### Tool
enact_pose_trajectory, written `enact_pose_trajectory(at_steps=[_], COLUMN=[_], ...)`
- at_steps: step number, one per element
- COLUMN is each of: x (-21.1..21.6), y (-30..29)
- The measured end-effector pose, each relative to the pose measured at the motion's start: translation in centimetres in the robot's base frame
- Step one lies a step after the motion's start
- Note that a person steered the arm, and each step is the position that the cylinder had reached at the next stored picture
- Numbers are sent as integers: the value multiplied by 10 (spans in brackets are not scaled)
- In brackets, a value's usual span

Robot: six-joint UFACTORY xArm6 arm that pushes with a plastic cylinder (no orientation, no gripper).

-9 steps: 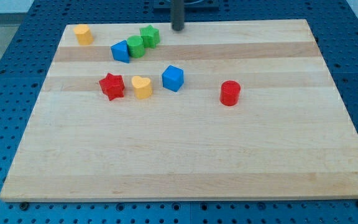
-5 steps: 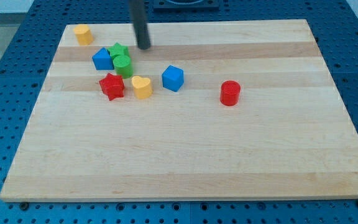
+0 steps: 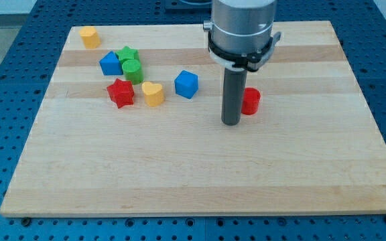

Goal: Drag the red circle to the top center of the board

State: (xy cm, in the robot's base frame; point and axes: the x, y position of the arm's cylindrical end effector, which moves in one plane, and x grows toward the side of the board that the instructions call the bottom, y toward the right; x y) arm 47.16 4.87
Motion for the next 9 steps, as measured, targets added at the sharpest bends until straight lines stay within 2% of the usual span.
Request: enact_pose_trajectory(at_steps=[1, 3, 4, 5, 6, 7, 8, 9], x=[1, -83, -106, -94, -102, -141, -179, -188], y=[29, 33, 34, 46, 76, 64, 8, -10])
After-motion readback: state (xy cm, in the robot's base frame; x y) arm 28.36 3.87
